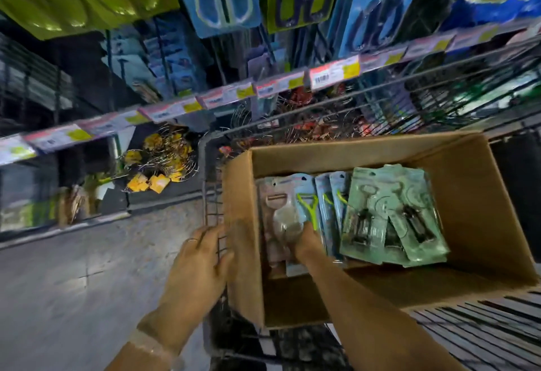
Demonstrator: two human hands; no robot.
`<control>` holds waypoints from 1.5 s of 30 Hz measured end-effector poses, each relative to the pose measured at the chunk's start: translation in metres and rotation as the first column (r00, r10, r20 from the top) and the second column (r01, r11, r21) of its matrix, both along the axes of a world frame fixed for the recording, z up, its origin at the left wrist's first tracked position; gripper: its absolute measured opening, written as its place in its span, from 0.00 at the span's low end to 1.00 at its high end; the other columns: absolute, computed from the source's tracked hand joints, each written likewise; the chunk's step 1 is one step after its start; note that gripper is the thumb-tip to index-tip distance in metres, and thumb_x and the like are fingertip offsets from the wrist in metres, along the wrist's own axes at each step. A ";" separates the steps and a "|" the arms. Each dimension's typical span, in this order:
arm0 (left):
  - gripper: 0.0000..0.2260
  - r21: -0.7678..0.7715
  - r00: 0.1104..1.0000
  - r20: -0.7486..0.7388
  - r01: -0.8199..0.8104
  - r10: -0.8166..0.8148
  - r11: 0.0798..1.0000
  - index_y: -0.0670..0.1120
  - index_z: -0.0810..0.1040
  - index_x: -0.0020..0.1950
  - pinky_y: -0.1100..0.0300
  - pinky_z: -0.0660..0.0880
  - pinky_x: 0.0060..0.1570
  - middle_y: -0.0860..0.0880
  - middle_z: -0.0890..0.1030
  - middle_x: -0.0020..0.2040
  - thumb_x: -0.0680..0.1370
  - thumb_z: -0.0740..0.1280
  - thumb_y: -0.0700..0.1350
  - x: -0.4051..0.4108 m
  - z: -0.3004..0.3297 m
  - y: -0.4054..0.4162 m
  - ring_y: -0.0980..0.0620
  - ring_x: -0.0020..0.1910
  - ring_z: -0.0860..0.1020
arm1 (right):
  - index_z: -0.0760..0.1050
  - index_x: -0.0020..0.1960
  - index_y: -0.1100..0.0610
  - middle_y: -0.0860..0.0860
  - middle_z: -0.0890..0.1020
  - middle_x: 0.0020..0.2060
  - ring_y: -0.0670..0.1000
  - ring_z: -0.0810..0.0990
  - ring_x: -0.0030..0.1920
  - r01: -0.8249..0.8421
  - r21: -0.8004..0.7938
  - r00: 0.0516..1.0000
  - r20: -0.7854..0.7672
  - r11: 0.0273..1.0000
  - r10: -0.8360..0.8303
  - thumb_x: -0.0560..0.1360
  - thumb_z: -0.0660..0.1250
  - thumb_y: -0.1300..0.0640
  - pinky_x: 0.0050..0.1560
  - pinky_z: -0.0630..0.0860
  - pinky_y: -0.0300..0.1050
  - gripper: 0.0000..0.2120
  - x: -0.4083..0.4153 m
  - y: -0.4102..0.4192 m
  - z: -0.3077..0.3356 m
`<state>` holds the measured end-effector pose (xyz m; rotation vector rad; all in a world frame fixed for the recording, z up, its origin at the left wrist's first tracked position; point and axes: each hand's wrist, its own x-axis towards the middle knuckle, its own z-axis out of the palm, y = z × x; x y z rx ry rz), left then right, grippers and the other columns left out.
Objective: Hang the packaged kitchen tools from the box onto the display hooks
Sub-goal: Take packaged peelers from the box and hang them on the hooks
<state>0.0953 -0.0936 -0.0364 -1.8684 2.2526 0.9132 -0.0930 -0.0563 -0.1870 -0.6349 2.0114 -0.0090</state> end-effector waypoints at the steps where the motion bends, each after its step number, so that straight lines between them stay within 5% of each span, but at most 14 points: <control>1: 0.17 -0.012 1.000 0.002 -0.004 0.004 1.000 0.38 0.78 0.58 0.44 0.77 0.46 0.37 0.79 0.53 0.72 0.66 0.44 0.000 -0.001 0.000 0.34 0.47 0.79 | 0.65 0.66 0.61 0.61 0.74 0.61 0.60 0.74 0.62 -0.003 0.011 1.000 -0.015 1.000 0.004 0.78 0.59 0.63 0.61 0.71 0.49 0.17 -0.001 -0.002 -0.004; 6: 0.20 -0.016 0.997 -0.071 -0.035 0.034 0.999 0.39 0.75 0.65 0.52 0.72 0.56 0.39 0.76 0.59 0.73 0.71 0.38 -0.013 0.005 -0.001 0.39 0.57 0.76 | 0.75 0.58 0.63 0.60 0.79 0.57 0.58 0.77 0.59 -0.008 0.036 1.000 0.017 0.999 0.007 0.78 0.59 0.65 0.56 0.73 0.45 0.11 -0.011 -0.006 0.002; 11: 0.22 -0.044 0.995 -0.089 0.049 -0.052 0.998 0.40 0.74 0.66 0.49 0.74 0.58 0.41 0.76 0.61 0.73 0.71 0.39 -0.029 0.015 -0.003 0.41 0.58 0.76 | 0.69 0.62 0.60 0.58 0.78 0.59 0.57 0.77 0.58 0.110 0.025 0.985 0.133 0.994 -0.113 0.78 0.63 0.59 0.56 0.73 0.45 0.14 -0.006 -0.007 0.005; 15: 0.23 -0.046 0.994 -0.071 0.077 -0.080 0.996 0.42 0.72 0.68 0.50 0.72 0.62 0.43 0.75 0.62 0.74 0.71 0.41 -0.029 0.012 -0.005 0.42 0.61 0.75 | 0.69 0.63 0.61 0.58 0.76 0.59 0.58 0.76 0.59 0.018 -0.011 1.000 -0.016 1.000 -0.018 0.77 0.63 0.52 0.55 0.73 0.45 0.19 0.013 -0.012 -0.001; 19: 0.24 0.001 0.993 -0.032 0.116 -0.116 0.993 0.44 0.69 0.71 0.52 0.69 0.64 0.44 0.72 0.66 0.75 0.69 0.43 -0.029 0.005 0.004 0.44 0.64 0.72 | 0.74 0.57 0.63 0.59 0.79 0.55 0.58 0.78 0.56 0.000 -0.017 1.000 0.029 1.000 0.001 0.75 0.62 0.63 0.51 0.74 0.44 0.11 0.027 -0.010 -0.011; 24: 0.25 0.083 0.994 -0.008 0.110 -0.110 0.990 0.45 0.63 0.74 0.57 0.69 0.64 0.45 0.70 0.68 0.78 0.65 0.45 -0.035 0.004 0.011 0.47 0.65 0.72 | 0.76 0.56 0.63 0.57 0.80 0.52 0.57 0.78 0.55 0.025 -0.068 0.995 0.096 0.997 -0.018 0.77 0.60 0.63 0.49 0.72 0.43 0.10 0.005 0.001 0.012; 27: 0.24 0.132 0.996 0.007 0.086 -0.087 0.988 0.46 0.61 0.73 0.57 0.69 0.61 0.44 0.71 0.66 0.79 0.63 0.44 -0.042 0.004 0.010 0.47 0.63 0.73 | 0.75 0.43 0.58 0.55 0.77 0.41 0.54 0.75 0.46 0.019 -0.132 0.996 0.088 0.991 -0.007 0.77 0.62 0.62 0.46 0.71 0.42 0.05 -0.040 0.022 0.043; 29: 0.23 0.152 0.998 0.009 0.063 -0.065 0.986 0.46 0.62 0.73 0.56 0.70 0.60 0.44 0.72 0.65 0.78 0.63 0.42 -0.044 0.004 0.010 0.46 0.62 0.73 | 0.75 0.39 0.61 0.59 0.76 0.37 0.53 0.72 0.41 0.108 -0.188 0.991 0.092 0.976 -0.092 0.77 0.63 0.65 0.39 0.69 0.43 0.08 -0.073 0.042 0.067; 32: 0.24 0.189 1.000 0.000 0.025 -0.026 0.982 0.45 0.61 0.73 0.54 0.70 0.61 0.43 0.71 0.66 0.78 0.63 0.43 -0.046 0.007 0.010 0.45 0.62 0.73 | 0.75 0.46 0.69 0.66 0.78 0.41 0.60 0.77 0.41 0.330 -0.266 0.940 0.180 0.906 -0.290 0.77 0.63 0.67 0.39 0.75 0.47 0.04 -0.105 0.066 0.107; 36: 0.26 0.118 0.994 -0.107 -0.004 0.017 0.993 0.47 0.60 0.74 0.55 0.66 0.65 0.46 0.66 0.70 0.78 0.64 0.50 -0.058 0.021 0.015 0.47 0.67 0.68 | 0.74 0.51 0.67 0.56 0.82 0.48 0.54 0.81 0.48 0.503 -0.287 0.828 0.431 0.816 -0.359 0.78 0.62 0.65 0.43 0.80 0.45 0.06 -0.095 0.069 0.155; 38: 0.30 0.239 0.949 -0.286 -0.063 0.132 0.969 0.49 0.62 0.74 0.53 0.68 0.66 0.49 0.68 0.70 0.75 0.68 0.55 -0.069 0.029 0.016 0.48 0.66 0.70 | 0.74 0.53 0.66 0.57 0.83 0.49 0.57 0.82 0.50 0.494 -0.324 0.810 0.510 0.807 -0.291 0.77 0.63 0.64 0.50 0.81 0.51 0.07 -0.078 0.060 0.169; 40: 0.31 0.443 0.820 -0.439 -0.158 0.368 0.882 0.51 0.69 0.67 0.47 0.74 0.61 0.51 0.77 0.63 0.68 0.73 0.60 -0.080 0.037 0.013 0.50 0.60 0.77 | 0.75 0.50 0.65 0.54 0.84 0.42 0.51 0.82 0.41 0.484 -0.383 0.790 0.578 0.787 -0.204 0.77 0.63 0.65 0.42 0.80 0.42 0.04 -0.060 0.048 0.178; 42: 0.19 0.527 0.665 -0.505 -0.268 0.551 0.806 0.49 0.74 0.55 0.56 0.80 0.50 0.51 0.82 0.52 0.68 0.76 0.53 -0.088 0.042 0.007 0.54 0.49 0.81 | 0.75 0.45 0.61 0.47 0.82 0.33 0.42 0.78 0.32 0.481 -0.443 0.791 0.591 0.757 -0.157 0.77 0.62 0.67 0.33 0.73 0.33 0.05 -0.046 0.034 0.180; 45: 0.10 0.506 0.484 -0.581 -0.415 0.655 0.756 0.46 0.74 0.46 0.72 0.74 0.30 0.51 0.80 0.41 0.71 0.73 0.36 -0.086 0.045 -0.001 0.62 0.33 0.80 | 0.77 0.45 0.58 0.49 0.81 0.37 0.46 0.78 0.37 0.529 -0.396 0.736 0.654 0.751 -0.174 0.78 0.63 0.63 0.40 0.76 0.38 0.06 -0.038 0.018 0.175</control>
